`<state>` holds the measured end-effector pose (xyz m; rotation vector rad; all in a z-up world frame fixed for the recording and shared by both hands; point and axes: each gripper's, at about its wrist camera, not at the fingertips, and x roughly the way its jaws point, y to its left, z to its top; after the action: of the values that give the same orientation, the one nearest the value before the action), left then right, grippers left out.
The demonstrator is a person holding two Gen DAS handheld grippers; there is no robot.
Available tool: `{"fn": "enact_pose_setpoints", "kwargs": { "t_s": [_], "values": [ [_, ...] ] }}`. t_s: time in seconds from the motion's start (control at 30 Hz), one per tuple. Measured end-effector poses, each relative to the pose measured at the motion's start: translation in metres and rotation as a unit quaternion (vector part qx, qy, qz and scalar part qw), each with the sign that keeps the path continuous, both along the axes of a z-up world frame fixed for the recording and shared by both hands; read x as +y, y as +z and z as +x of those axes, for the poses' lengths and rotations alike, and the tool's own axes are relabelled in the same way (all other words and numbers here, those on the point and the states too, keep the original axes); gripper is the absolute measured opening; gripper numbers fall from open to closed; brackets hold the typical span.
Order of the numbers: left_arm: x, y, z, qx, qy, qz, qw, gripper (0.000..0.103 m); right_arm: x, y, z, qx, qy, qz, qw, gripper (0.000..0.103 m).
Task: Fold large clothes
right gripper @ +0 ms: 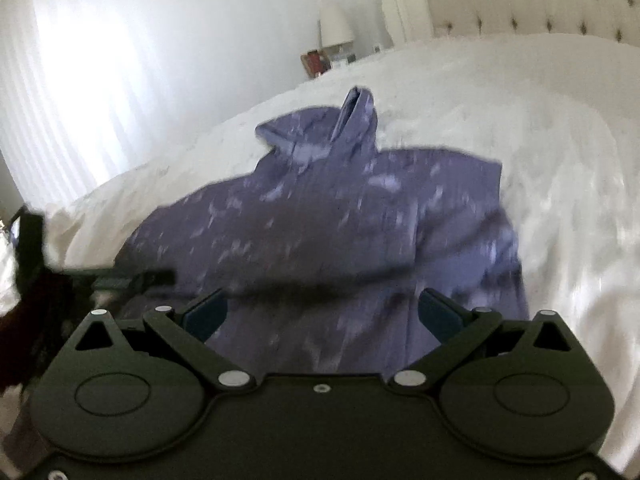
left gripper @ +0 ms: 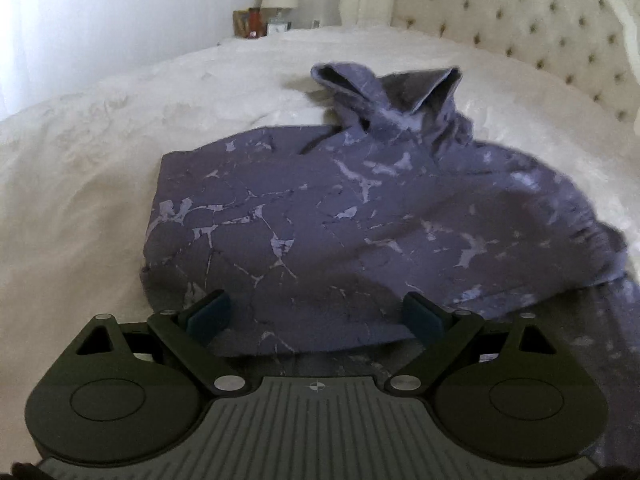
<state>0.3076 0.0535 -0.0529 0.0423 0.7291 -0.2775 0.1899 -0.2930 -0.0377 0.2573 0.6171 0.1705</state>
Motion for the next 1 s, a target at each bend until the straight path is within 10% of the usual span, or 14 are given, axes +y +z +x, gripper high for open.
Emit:
{"fn": "enact_pose_setpoints", "kwargs": {
  "t_s": [0.23, 0.43, 0.63, 0.77, 1.0],
  "values": [
    [0.042, 0.013, -0.019, -0.034, 0.021, -0.037, 0.9985, 0.094, -0.018, -0.009, 0.054, 0.024, -0.020, 0.020, 0.999, 0.102],
    [0.082, 0.008, -0.016, -0.032, 0.031, 0.003, 0.9990, 0.094, -0.025, -0.032, 0.082, 0.069, -0.035, 0.047, 0.996, 0.100],
    [0.101, -0.003, -0.014, -0.022, 0.030, 0.020, 0.9991, 0.094, -0.020, -0.035, 0.092, 0.089, -0.049, 0.022, 0.995, 0.038],
    [0.093, -0.007, -0.014, -0.033, 0.008, 0.037, 0.9987, 0.094, -0.024, -0.009, 0.091, 0.059, -0.036, 0.014, 0.998, 0.019],
    [0.071, -0.007, -0.012, -0.056, -0.038, 0.063, 0.9958, 0.093, -0.057, 0.036, 0.092, -0.003, -0.091, -0.007, 0.996, 0.018]
  ]
}}
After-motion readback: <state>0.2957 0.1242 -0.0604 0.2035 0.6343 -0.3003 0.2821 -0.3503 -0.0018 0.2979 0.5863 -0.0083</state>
